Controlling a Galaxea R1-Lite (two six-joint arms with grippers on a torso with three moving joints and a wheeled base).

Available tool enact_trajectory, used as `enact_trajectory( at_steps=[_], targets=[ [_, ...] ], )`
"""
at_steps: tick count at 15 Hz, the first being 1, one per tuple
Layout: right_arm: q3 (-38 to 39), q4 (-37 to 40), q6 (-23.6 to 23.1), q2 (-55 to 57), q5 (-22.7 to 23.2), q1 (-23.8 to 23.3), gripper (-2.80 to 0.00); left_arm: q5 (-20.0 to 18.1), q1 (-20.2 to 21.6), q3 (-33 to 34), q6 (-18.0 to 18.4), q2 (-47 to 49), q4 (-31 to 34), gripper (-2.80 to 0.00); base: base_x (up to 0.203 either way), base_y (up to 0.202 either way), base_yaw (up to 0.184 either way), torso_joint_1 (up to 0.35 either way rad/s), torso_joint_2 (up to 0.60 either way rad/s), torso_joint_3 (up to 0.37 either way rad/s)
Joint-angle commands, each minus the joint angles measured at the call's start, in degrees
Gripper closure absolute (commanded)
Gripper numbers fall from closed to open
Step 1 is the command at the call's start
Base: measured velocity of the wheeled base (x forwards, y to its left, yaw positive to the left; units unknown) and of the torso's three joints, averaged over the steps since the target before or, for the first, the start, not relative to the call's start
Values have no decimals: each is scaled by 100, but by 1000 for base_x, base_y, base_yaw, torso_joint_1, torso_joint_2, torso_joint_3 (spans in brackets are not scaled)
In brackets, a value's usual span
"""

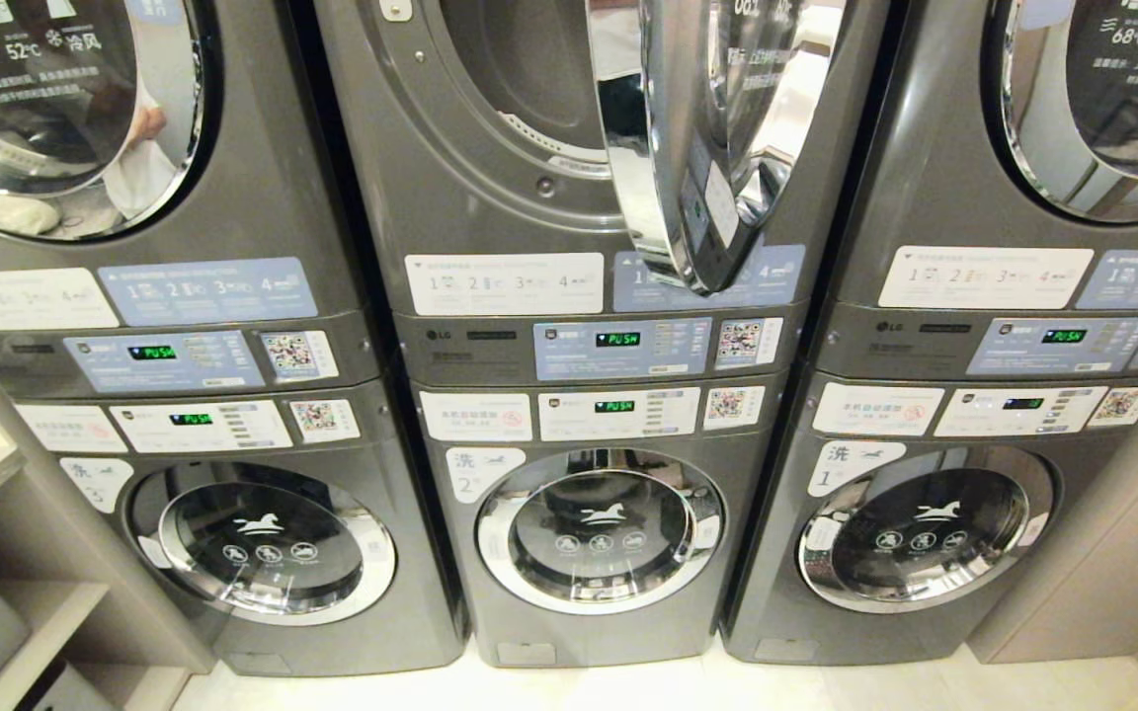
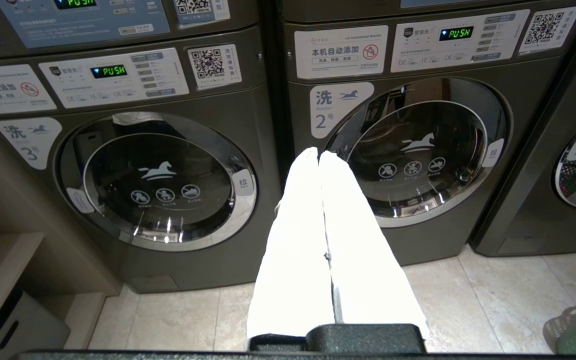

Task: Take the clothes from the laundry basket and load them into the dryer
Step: Open the dryer

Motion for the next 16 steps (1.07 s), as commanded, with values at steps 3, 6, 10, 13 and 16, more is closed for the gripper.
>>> enact_trajectory(
  at_steps=[3, 6, 10, 13, 16],
  targets=[
    [5, -1, 0, -11, 0, 0, 0, 3, 1, 0, -2, -2, 6, 0, 0, 0, 0, 0, 0, 0],
    [-2, -1, 0, -11, 0, 0, 0, -6, 1, 0, 24, -2, 6, 0, 0, 0, 0, 0, 0, 0],
    [-2, -1, 9, -11, 0, 0, 0, -6, 1, 0, 24, -2, 6, 0, 0, 0, 0, 0, 0, 0],
    [0, -1, 26, -11, 0, 0, 0, -6, 1, 0, 24, -2, -3, 0, 0, 0, 0, 0, 0, 0],
    [4, -1, 26, -11, -3, 0, 0, -6, 1, 0, 24, -2, -3, 0, 0, 0, 0, 0, 0, 0]
  ],
)
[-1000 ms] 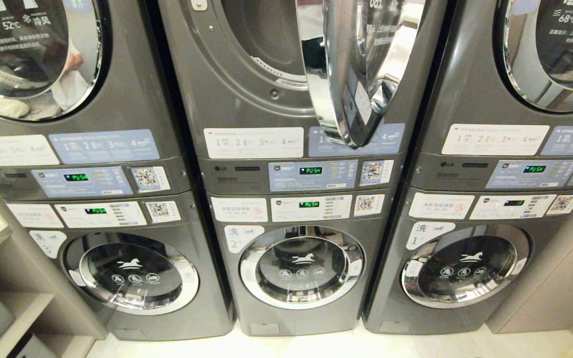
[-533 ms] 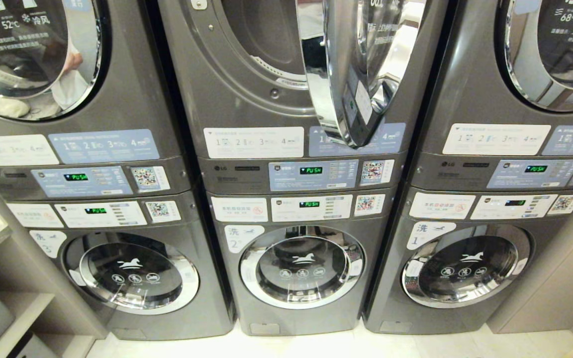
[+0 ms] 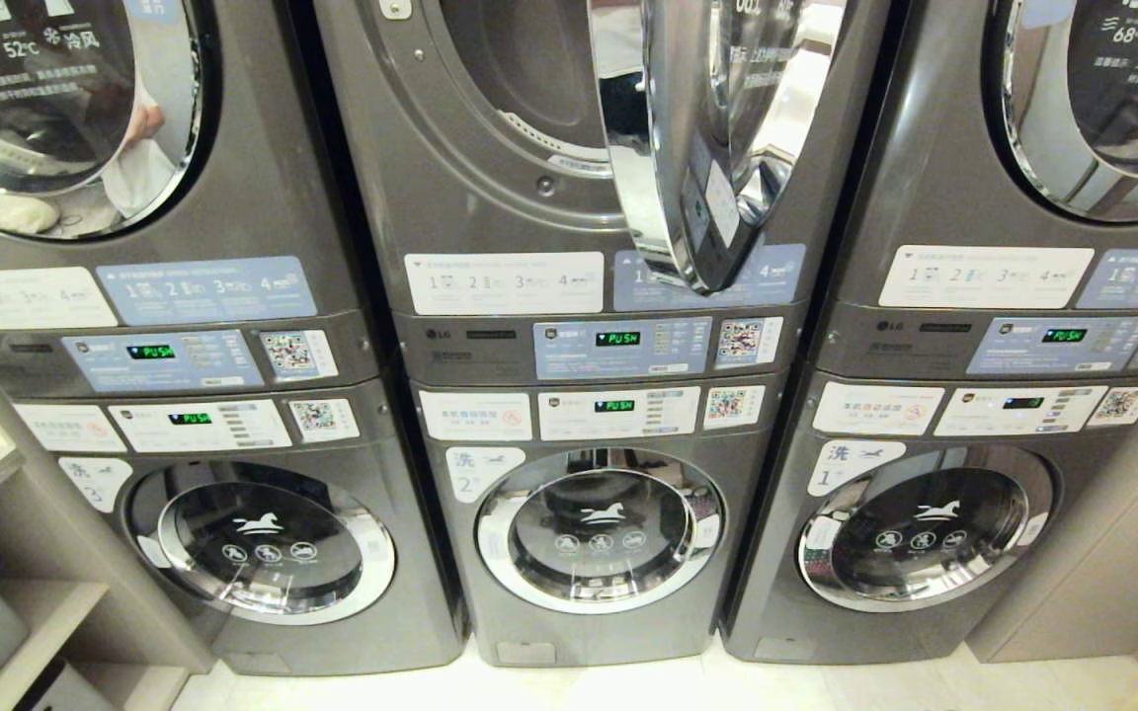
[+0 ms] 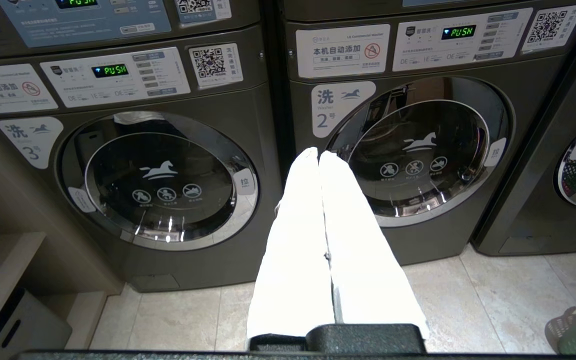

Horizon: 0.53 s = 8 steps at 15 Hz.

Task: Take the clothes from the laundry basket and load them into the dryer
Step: Open the dryer

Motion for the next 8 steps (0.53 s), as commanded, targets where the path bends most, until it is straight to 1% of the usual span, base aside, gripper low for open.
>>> enact_trajectory(
  at_steps=[1, 4, 5, 8],
  targets=[
    [6, -1, 2, -11, 0, 0, 0, 0, 1, 0, 5, -2, -4, 0, 0, 0, 0, 0, 0, 0],
    [4, -1, 7, -11, 3, 0, 0, 0, 1, 0, 5, -2, -4, 0, 0, 0, 0, 0, 0, 0],
    [7, -1, 11, -11, 3, 0, 0, 0, 1, 0, 5, -2, -4, 0, -4, -83, 5, -2, 8, 2],
    [1, -1, 2, -11, 0, 0, 0, 0, 1, 0, 5, -2, -4, 0, -1, -178, 2, -1, 3, 4]
  ],
)
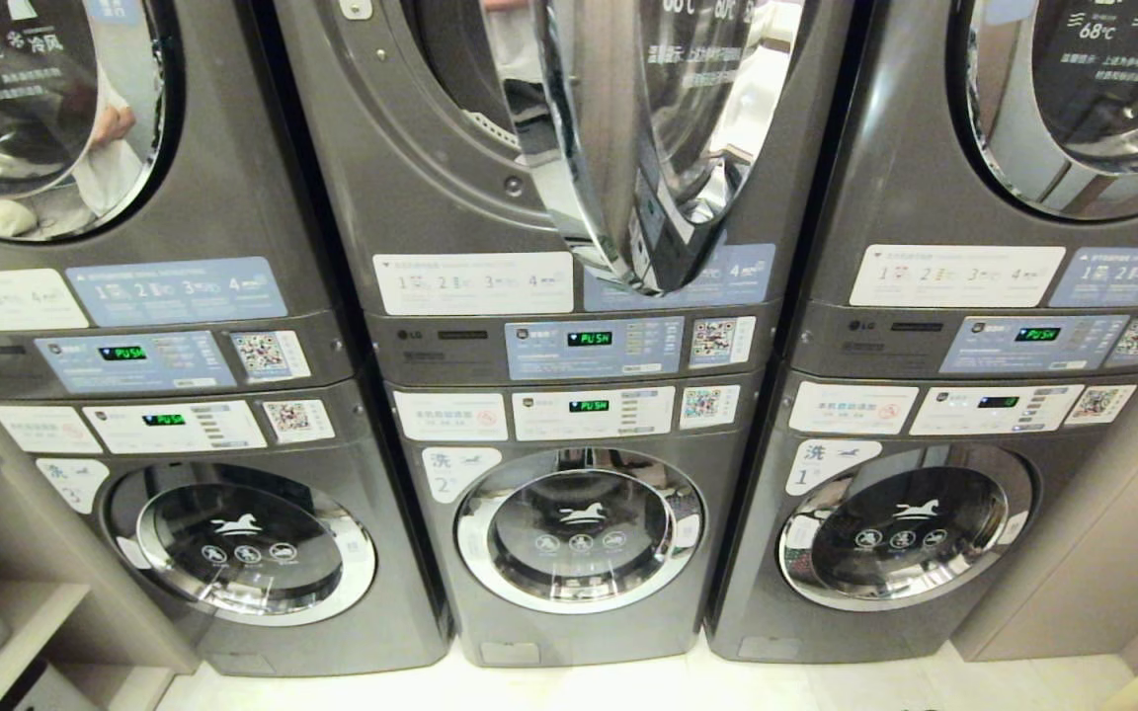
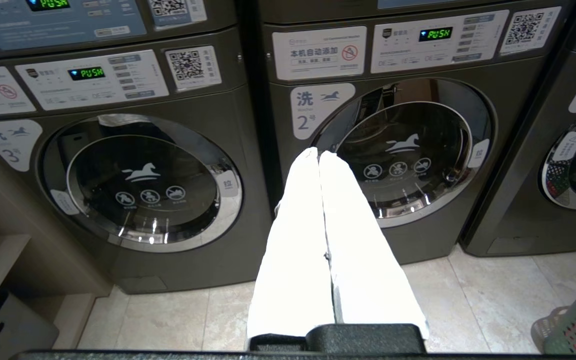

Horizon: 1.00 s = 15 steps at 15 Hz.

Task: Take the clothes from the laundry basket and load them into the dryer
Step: Open the dryer

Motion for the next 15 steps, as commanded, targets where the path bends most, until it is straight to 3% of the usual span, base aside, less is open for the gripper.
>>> enact_trajectory(
  at_steps=[1, 15],
  targets=[
    [-4, -2, -3, -11, 4, -1, 0, 0, -2, 0, 2, -2, 0, 0, 0, -197, 3, 3, -1, 2],
    [2, -2, -3, -11, 1, -1, 0, 0, -2, 0, -7, -2, 0, 0, 0, -195, 1, 2, 4, 3]
  ],
)
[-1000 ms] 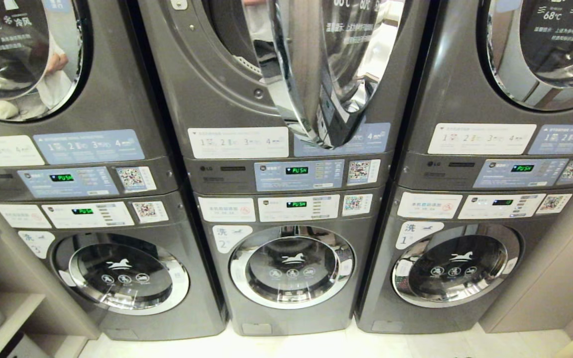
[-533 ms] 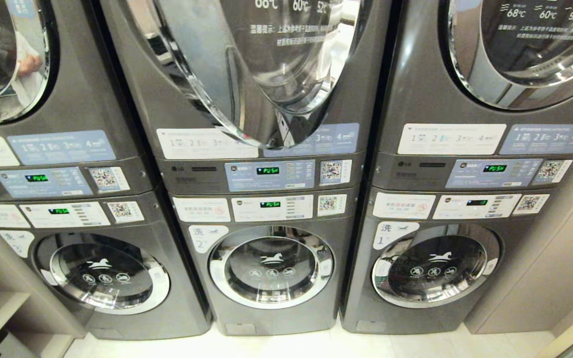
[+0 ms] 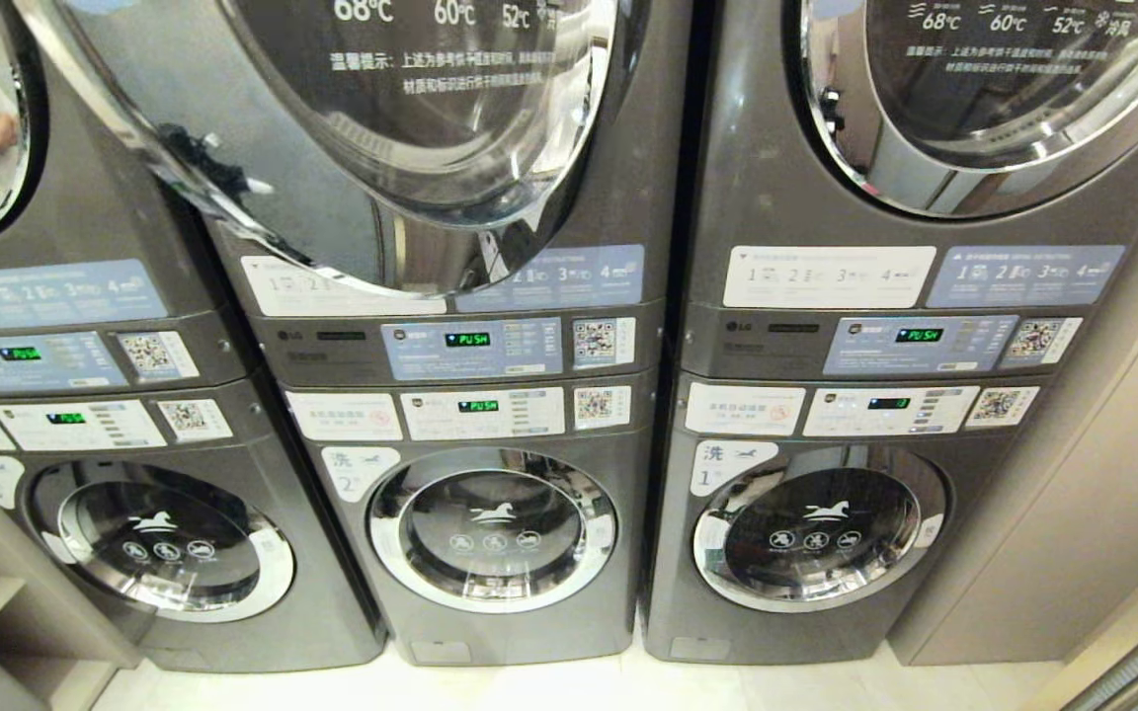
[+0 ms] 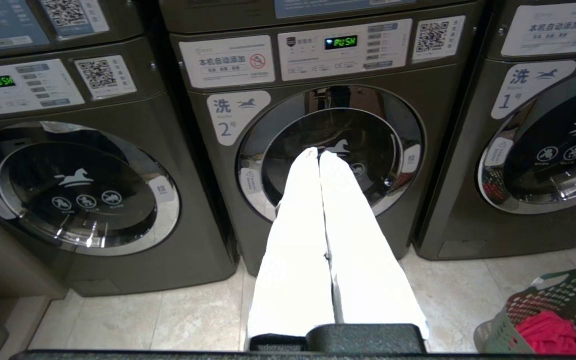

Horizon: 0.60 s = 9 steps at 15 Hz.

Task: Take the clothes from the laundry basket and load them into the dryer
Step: Open the dryer

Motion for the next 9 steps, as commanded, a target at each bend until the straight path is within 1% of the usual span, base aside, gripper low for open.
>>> enact_trajectory(
  at_steps=[1, 6, 8, 9],
  targets=[
    [-1, -2, 0, -11, -1, 0, 0, 2, 1, 0, 2, -2, 0, 0, 0, -194, 1, 5, 2, 5],
    [-1, -2, 8, -11, 2, 0, 0, 11, 1, 0, -2, -2, 0, 0, 0, -192, 1, 1, 1, 3],
    [-1, -2, 43, -11, -6, 0, 0, 11, 1, 0, 2, -2, 0, 0, 0, -111, -1, 3, 5, 2],
    [-1, -2, 43, -11, -6, 0, 0, 11, 1, 0, -7, -2, 0, 0, 0, 0, 0, 0, 0, 0]
  ],
)
